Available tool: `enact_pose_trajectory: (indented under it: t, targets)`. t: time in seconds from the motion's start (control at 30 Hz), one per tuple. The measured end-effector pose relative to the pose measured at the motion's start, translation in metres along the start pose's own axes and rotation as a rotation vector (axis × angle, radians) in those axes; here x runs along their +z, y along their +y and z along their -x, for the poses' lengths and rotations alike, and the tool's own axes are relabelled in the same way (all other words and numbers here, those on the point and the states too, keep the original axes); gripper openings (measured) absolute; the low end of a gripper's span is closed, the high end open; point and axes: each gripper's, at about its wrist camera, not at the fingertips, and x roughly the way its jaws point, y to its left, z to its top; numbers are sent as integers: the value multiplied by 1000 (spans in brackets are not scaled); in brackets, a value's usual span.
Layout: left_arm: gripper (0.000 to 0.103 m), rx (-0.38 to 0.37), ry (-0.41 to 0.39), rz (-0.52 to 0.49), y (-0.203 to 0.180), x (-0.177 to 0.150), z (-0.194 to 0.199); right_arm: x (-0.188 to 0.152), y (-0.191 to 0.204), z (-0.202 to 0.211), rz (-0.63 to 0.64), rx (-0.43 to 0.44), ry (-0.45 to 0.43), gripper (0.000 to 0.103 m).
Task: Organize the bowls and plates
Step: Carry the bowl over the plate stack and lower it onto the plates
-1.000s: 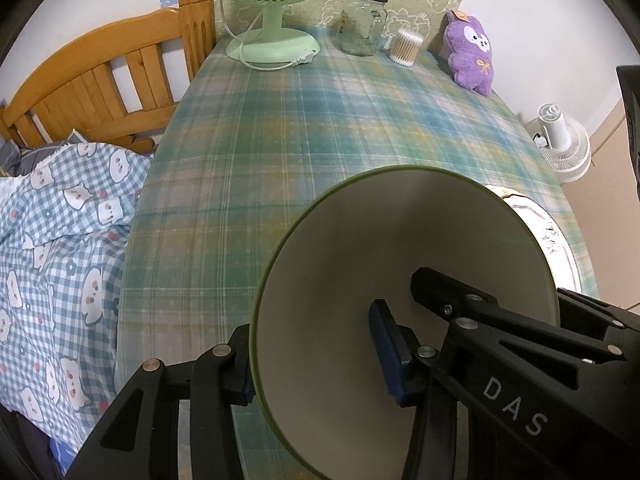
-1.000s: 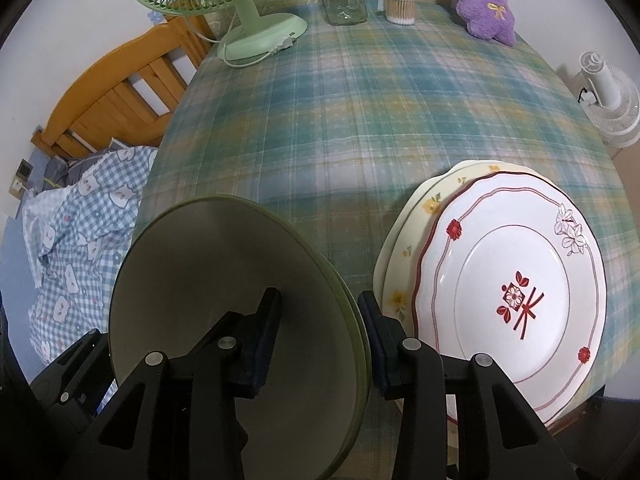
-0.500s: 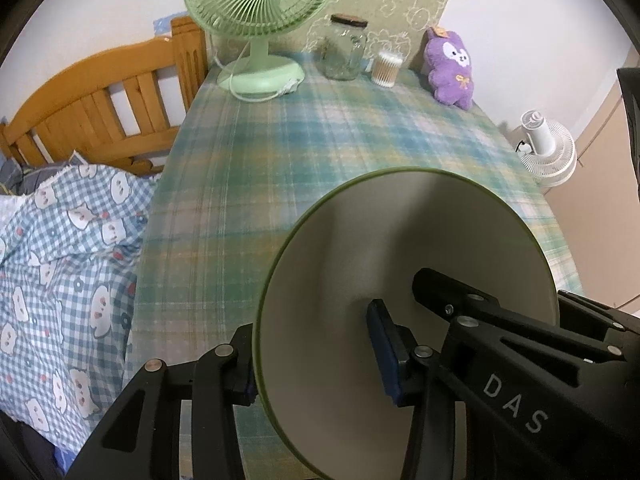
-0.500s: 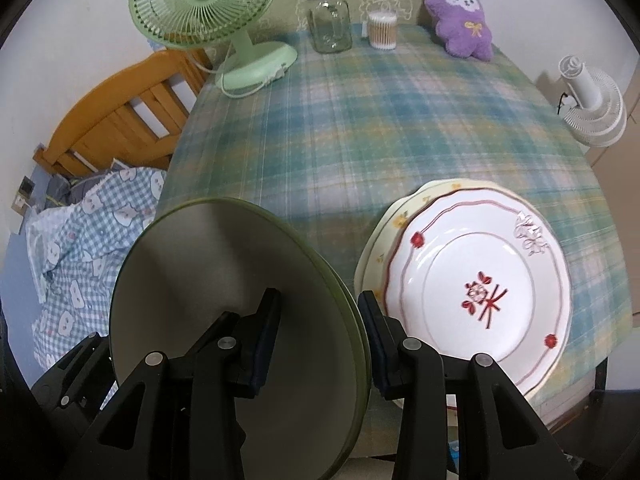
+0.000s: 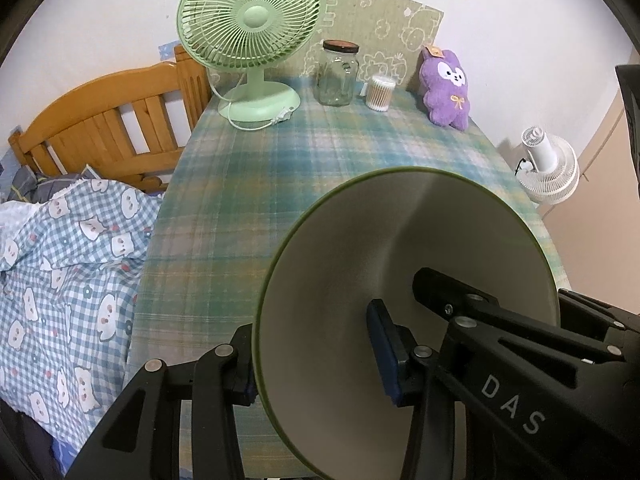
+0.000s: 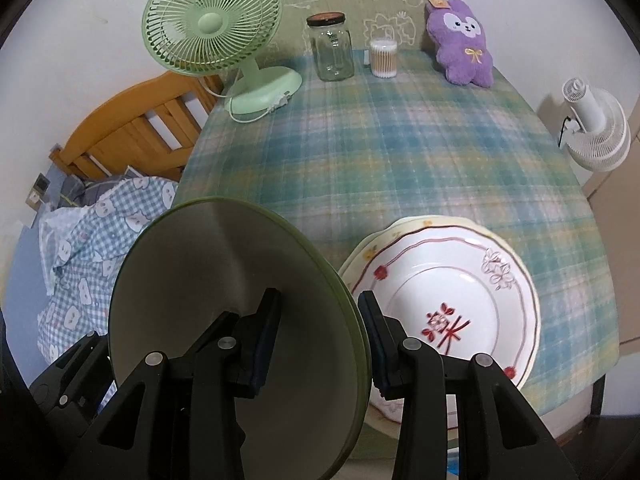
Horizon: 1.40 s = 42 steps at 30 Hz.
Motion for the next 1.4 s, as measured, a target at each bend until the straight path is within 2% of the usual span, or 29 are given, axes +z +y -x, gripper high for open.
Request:
enact_pose_trajectory:
  t: [0.33,0.83,1.23,1.4]
  targets:
    - [45,-2,4,24,-36,0,-6,2,-37,6,11,-5,8,43]
    - [45,-10,58,45,-92,-3,-32,3,-99,-6,5,-15,64,43]
    - [45,0,115,102,-112,-6,-57,7,-124,-29,28,-14,127,43]
    - [43,34,91,99,-117,-3,-60,13,-126,-34,45,-11,120,43]
